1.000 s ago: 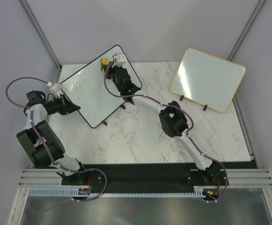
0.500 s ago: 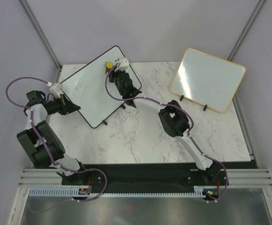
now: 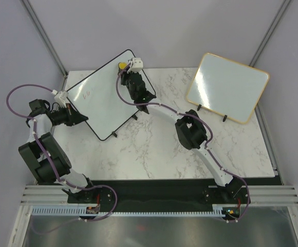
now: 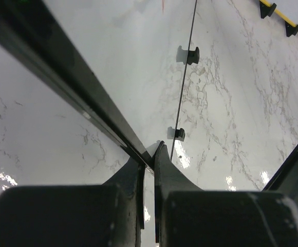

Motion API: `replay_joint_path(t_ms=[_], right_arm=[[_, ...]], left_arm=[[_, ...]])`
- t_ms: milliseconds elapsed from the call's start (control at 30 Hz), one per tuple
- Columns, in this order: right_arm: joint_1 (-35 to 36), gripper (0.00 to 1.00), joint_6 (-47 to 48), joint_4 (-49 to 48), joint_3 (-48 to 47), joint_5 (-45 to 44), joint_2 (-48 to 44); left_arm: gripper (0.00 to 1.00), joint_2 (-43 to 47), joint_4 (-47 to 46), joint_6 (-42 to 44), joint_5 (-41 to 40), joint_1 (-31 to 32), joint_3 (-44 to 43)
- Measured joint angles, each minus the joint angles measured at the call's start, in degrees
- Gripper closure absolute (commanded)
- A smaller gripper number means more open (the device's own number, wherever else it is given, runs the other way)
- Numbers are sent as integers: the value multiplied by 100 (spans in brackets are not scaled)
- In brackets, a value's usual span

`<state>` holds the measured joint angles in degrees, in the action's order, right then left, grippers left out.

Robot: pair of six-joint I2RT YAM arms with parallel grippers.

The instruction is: Erase the whiteboard

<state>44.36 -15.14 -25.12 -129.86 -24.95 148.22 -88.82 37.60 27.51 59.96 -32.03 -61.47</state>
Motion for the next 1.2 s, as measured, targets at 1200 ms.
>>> replay_joint_path(t_ms=[1200], right_arm=[[769, 100, 352, -195, -774, 1084, 306]], left_arm=[[98, 20, -109, 216, -72, -9, 50]])
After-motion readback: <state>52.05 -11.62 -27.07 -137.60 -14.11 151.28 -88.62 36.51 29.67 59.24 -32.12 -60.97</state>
